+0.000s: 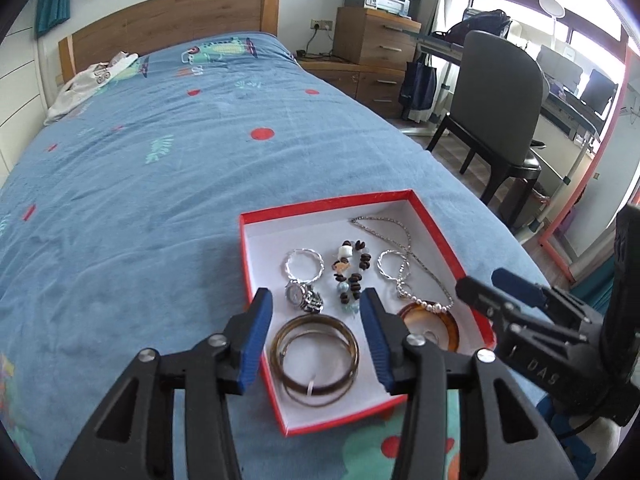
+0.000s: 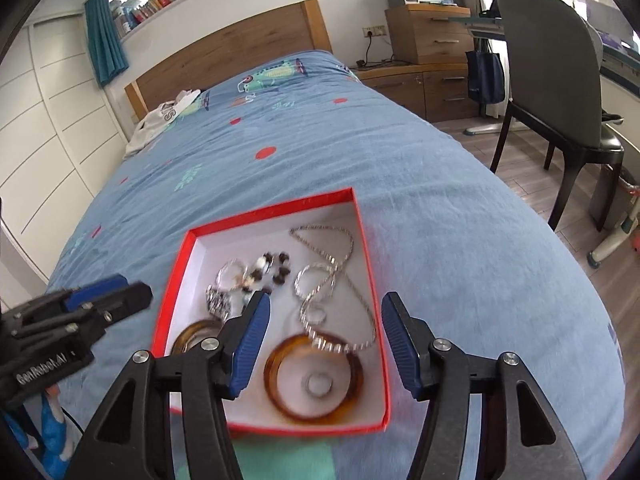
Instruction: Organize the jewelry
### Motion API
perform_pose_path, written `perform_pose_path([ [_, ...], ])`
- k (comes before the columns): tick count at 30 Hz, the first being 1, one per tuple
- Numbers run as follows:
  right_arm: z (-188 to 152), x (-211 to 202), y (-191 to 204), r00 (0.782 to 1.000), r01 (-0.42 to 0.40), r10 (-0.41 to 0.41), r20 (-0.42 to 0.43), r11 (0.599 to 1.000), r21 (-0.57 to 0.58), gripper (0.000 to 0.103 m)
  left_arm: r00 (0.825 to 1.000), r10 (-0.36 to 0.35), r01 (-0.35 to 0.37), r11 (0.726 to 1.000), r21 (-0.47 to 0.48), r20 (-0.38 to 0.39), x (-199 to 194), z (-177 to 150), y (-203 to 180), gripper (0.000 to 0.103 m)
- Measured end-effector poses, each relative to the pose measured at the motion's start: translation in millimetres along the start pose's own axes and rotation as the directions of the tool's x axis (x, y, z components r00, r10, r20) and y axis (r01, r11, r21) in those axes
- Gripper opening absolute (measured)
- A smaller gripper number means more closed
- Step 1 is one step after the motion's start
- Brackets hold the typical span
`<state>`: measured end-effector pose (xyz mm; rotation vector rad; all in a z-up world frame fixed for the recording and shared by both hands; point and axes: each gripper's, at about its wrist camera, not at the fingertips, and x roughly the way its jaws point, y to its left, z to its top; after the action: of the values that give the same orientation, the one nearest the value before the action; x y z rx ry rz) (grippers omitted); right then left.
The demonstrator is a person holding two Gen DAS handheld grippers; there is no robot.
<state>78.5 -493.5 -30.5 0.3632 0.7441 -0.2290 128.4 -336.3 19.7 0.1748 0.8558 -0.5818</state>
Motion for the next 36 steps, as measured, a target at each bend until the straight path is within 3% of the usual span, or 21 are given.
perform_pose_path([
  [4, -12, -21, 9, 1.0, -0.011, 0.011, -0.013, 1.0, -0.014, 0.062, 0.999, 0.036, -0.036, 0.999, -0.013, 0.02, -31, -9, 3, 0.046],
  [10, -22, -56, 34, 0.999, -0.036, 0.036, 0.0, 0.996, -0.087, 0.077, 0.993, 0.103, -0.1, 0.993, -0.056, 0.054, -74, -26, 15, 0.05],
  [13, -27, -70, 48, 0.998, -0.055, 0.056, 0.007, 0.99, -0.13, 0.086, 0.987, 0.144, -0.139, 0.987, -0.076, 0.067, -95, -37, 24, 0.056],
  [17, -36, -84, 67, 0.997, -0.072, 0.076, 0.017, 0.983, -0.172, 0.102, 0.978, 0.196, -0.188, 0.977, -0.097, 0.076, -118, -55, 38, 0.058],
  [28, -64, -120, 126, 0.993, -0.086, 0.105, 0.052, 0.954, -0.287, 0.102, 0.949, 0.304, -0.286, 0.942, -0.175, 0.084, -167, -105, 88, 0.058],
  [36, -94, -140, 163, 0.995, -0.072, 0.092, 0.047, 0.945, -0.318, 0.102, 0.916, 0.397, -0.378, 0.903, -0.202, 0.061, -191, -146, 121, 0.058],
])
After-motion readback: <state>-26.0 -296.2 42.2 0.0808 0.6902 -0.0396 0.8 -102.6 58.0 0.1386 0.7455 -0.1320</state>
